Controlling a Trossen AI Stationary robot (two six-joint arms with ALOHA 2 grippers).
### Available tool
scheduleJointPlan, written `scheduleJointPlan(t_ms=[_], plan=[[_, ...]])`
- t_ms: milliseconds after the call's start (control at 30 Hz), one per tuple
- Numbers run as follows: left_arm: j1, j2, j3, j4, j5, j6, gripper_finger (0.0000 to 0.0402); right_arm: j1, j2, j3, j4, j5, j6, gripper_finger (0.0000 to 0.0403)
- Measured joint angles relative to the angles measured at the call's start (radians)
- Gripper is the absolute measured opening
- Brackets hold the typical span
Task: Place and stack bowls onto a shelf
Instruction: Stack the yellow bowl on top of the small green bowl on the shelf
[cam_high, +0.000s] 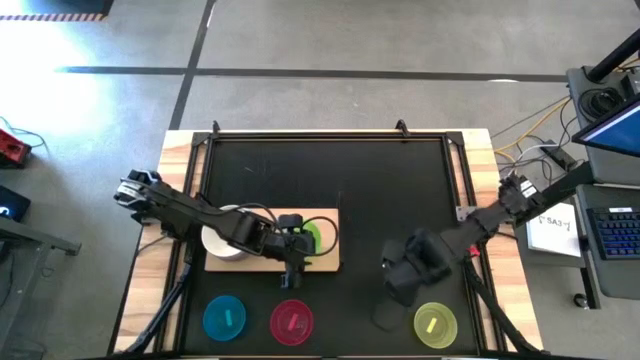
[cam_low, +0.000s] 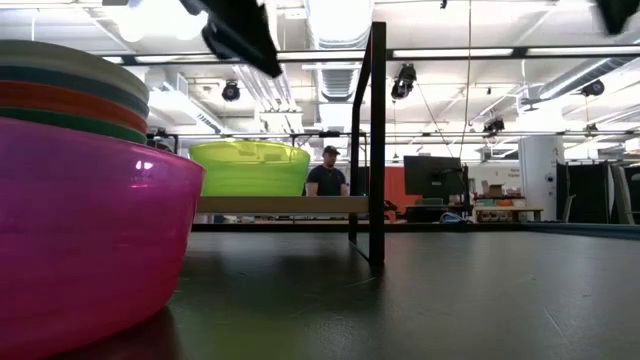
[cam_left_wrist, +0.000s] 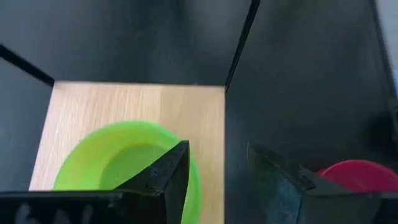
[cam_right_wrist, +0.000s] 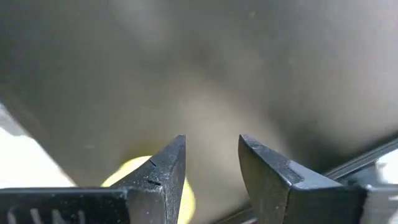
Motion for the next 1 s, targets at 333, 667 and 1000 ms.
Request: scheduleJointPlan(t_ms=[333, 667, 1000], plan=[[-0.032, 0.000, 0.099, -0.069, 0.000, 0.006, 0.0139, 0.212, 0.086, -0.002, 0.113, 0.006, 0.453, 0.0137], [-0.062, 0.000, 0.141, -0.079, 0.000, 0.002, 0.0139, 0.306, 0.238, -0.002, 0.219, -0.049, 0.550, 0.0137], [-0.087, 0.000, 0.162, -0.083, 0.000, -0.001, 0.0139, 0.329, 0.347, -0.006, 0.265, -0.097, 0.582, 0.0137]])
